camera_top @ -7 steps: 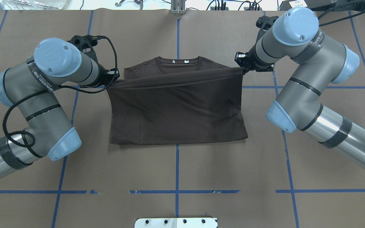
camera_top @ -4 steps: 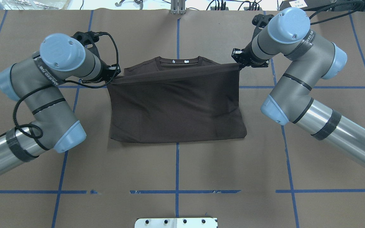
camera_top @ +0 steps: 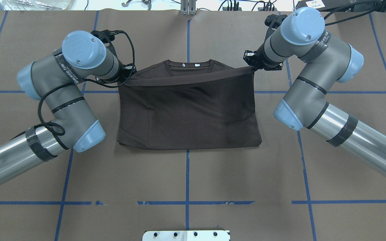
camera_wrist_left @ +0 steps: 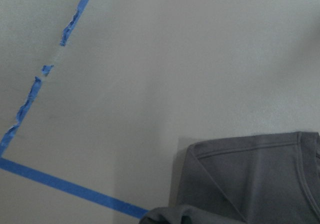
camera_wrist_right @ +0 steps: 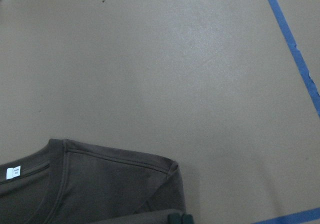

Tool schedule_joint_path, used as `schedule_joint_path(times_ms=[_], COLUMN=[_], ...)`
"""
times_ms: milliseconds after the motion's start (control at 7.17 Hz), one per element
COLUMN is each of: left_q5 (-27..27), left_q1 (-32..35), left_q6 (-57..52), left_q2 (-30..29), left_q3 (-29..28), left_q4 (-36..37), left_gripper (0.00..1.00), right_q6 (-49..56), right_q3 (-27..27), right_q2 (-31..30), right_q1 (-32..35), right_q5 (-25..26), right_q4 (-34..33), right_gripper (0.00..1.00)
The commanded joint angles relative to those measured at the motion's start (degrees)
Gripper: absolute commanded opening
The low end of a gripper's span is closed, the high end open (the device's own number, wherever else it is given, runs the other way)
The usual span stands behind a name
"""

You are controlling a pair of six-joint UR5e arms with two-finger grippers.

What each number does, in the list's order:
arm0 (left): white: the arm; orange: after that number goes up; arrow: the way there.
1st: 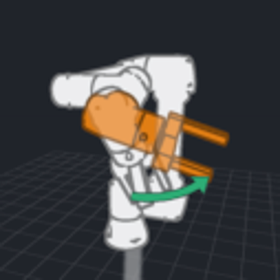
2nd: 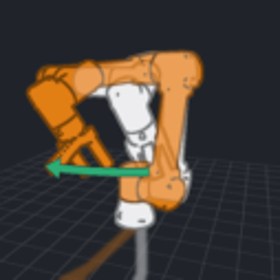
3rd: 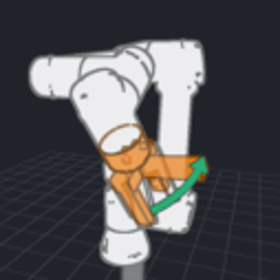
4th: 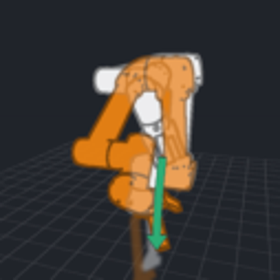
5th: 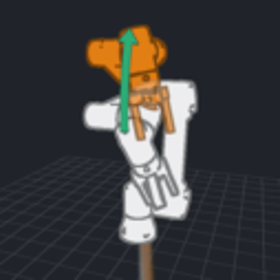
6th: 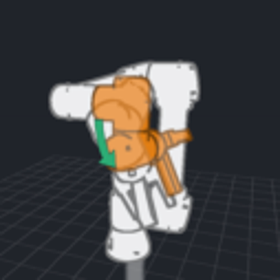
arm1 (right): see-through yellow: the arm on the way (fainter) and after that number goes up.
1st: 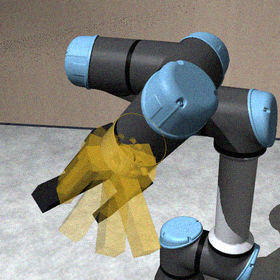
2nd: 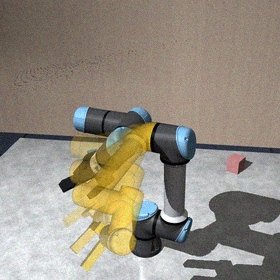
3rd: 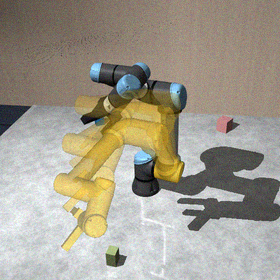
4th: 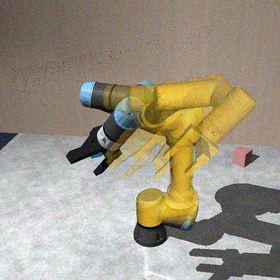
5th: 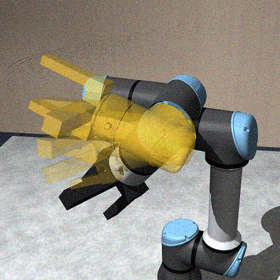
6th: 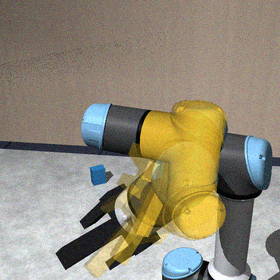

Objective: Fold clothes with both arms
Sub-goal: 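Lower the hem onto the shirt just below the collar with both grippers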

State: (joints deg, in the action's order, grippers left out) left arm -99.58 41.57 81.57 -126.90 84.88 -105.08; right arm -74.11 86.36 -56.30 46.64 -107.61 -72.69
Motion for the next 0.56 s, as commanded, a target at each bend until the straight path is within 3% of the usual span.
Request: schedule_joint_path(times_ms=[0,418], left_q5=[0.00,0.00], left_q1=[1.05,2.20], left_q6=[0.08,-0.09], left_q2=[-0.19,-1.50], left_q3=[-0.60,-3.92], left_q4=[-0.39,-3.10], left_gripper=[0.00,0.00], right_q6=[-0.07,-0.16], right_q3=[-0.14,-2.14], right_q2=[0.05,2.05], right_q1=[-0.05,0.21], right_q5=[0.04,0.12], right_q4=[0.00,0.09], right_gripper=[0.00,0.00])
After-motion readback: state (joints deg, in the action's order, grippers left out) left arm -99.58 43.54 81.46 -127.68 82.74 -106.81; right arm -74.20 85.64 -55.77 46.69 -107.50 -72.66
